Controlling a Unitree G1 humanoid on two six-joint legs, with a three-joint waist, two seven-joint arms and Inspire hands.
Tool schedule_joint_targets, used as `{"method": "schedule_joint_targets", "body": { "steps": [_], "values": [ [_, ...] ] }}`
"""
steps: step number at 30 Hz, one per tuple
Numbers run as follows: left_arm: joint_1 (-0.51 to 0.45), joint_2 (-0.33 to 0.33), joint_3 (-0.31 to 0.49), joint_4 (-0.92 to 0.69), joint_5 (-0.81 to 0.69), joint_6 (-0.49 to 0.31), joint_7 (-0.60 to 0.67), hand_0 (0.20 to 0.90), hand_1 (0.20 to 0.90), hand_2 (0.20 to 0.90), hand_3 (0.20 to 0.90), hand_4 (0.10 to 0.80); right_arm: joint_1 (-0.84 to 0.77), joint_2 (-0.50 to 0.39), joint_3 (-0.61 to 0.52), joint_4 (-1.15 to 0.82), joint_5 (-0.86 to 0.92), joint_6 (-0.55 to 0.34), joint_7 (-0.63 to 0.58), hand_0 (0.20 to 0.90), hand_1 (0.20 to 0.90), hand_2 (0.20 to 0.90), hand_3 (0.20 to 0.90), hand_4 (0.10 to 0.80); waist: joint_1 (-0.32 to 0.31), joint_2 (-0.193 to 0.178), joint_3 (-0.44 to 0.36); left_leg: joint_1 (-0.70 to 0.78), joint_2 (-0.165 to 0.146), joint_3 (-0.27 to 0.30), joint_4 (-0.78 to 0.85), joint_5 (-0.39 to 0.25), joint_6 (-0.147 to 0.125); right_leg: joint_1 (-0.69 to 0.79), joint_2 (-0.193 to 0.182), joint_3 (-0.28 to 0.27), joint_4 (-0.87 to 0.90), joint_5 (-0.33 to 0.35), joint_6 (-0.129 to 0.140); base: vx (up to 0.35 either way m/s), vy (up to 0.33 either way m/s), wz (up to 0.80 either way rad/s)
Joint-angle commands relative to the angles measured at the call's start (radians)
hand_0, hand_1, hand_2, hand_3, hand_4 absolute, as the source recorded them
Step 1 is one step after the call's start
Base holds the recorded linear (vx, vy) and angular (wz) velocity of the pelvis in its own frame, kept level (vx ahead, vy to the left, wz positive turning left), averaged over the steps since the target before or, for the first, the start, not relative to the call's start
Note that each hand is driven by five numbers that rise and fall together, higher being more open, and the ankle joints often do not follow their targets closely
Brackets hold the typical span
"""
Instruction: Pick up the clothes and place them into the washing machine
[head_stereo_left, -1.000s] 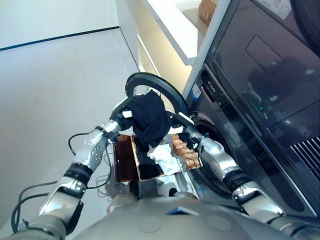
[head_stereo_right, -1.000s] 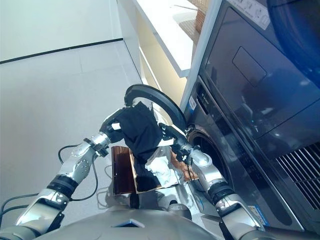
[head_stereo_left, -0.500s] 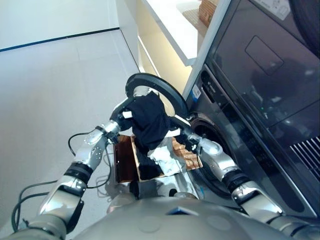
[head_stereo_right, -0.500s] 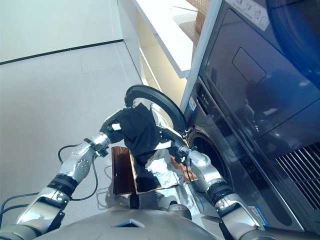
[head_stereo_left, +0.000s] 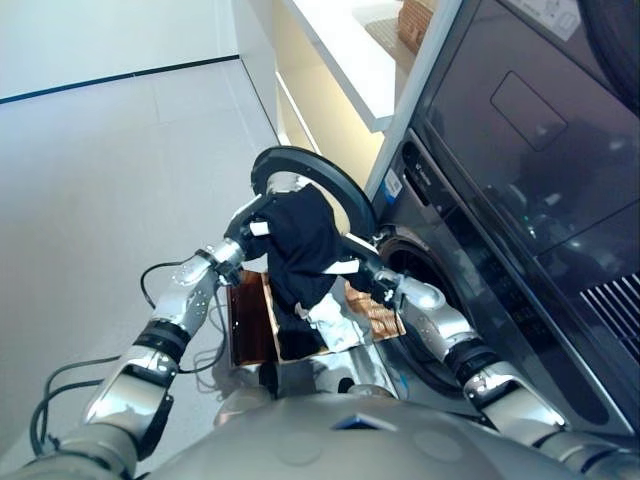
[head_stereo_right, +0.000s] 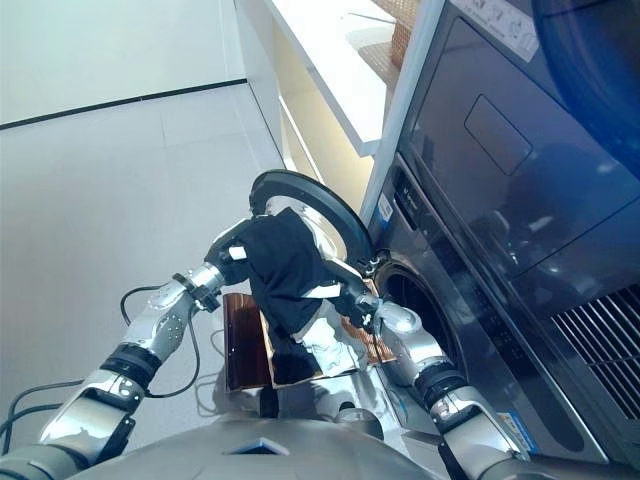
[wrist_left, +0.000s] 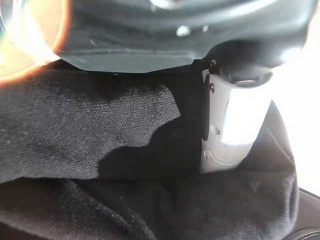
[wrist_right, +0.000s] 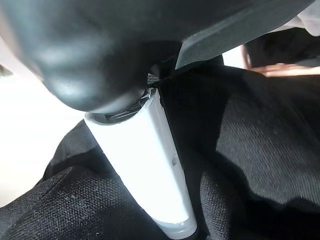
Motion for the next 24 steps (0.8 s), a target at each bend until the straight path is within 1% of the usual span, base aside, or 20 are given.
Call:
{"method": "schedule_joint_targets", "body": {
  "steps": [1,12,17,18,20,21,24],
  "values": [
    [-0.181,-0.039,0.025,0.068,-0.009,-0.075,-0.049,0.200,0.200,0.200,0.200,0.300,-0.120,0.038,0.013,-0.068,0.069,-0.073,0.068,0.200,0.200,0.200,0.200,0.300,0.027,-0.018,-0.074,0.061,0.013,-0.014,-0.003,-0.084,-0.075,-0.120,-0.040,-0.011,0.055,0.085,0.025,0.000,0.000,0.00],
    [-0.176,-0.041,0.037,0.069,-0.004,-0.075,-0.052,0.200,0.200,0.200,0.200,0.300,-0.106,0.034,0.003,-0.068,0.069,-0.065,0.078,0.200,0.200,0.200,0.200,0.300,0.027,-0.018,-0.078,0.063,0.015,-0.017,-0.003,-0.084,-0.077,-0.115,-0.036,-0.009,0.053,0.082,0.024,0.000,0.000,0.00],
    [-0.169,-0.045,0.054,0.075,0.001,-0.088,-0.032,0.200,0.200,0.200,0.200,0.300,-0.094,0.041,-0.022,-0.049,0.076,-0.073,0.060,0.200,0.200,0.200,0.200,0.300,0.027,-0.018,-0.080,0.064,0.015,-0.017,-0.003,-0.085,-0.077,-0.113,-0.036,-0.008,0.052,0.082,0.024,0.000,0.000,0.00],
    [-0.162,-0.045,0.069,0.073,0.010,-0.102,-0.008,0.249,0.249,0.249,0.249,0.335,-0.084,0.042,-0.032,-0.046,0.076,-0.078,0.047,0.200,0.200,0.200,0.200,0.300,0.028,-0.018,-0.079,0.064,0.016,-0.018,-0.002,-0.085,-0.077,-0.112,-0.037,-0.008,0.053,0.081,0.023,0.000,0.000,0.00],
    [-0.160,-0.044,0.075,0.073,0.014,-0.108,0.003,0.829,0.829,0.829,0.829,0.749,-0.081,0.042,-0.035,-0.045,0.074,-0.078,0.045,0.200,0.200,0.200,0.200,0.300,0.028,-0.019,-0.079,0.064,0.016,-0.018,-0.002,-0.085,-0.076,-0.112,-0.037,-0.009,0.052,0.081,0.023,0.000,0.000,0.00],
    [-0.155,-0.045,0.081,0.072,0.014,-0.112,0.009,0.900,0.900,0.900,0.900,0.800,-0.076,0.042,-0.040,-0.046,0.074,-0.078,0.043,0.200,0.200,0.200,0.200,0.300,0.029,-0.019,-0.079,0.064,0.016,-0.018,-0.002,-0.085,-0.076,-0.111,-0.038,-0.009,0.052,0.081,0.023,0.000,0.000,0.00],
    [-0.148,-0.045,0.093,0.068,0.024,-0.120,0.027,0.900,0.900,0.900,0.900,0.800,-0.071,0.036,-0.048,-0.052,0.073,-0.078,0.041,0.200,0.200,0.200,0.200,0.300,0.030,-0.019,-0.079,0.064,0.015,-0.019,-0.002,-0.086,-0.076,-0.112,-0.038,-0.010,0.052,0.080,0.023,0.000,0.000,0.00]
  ]
}}
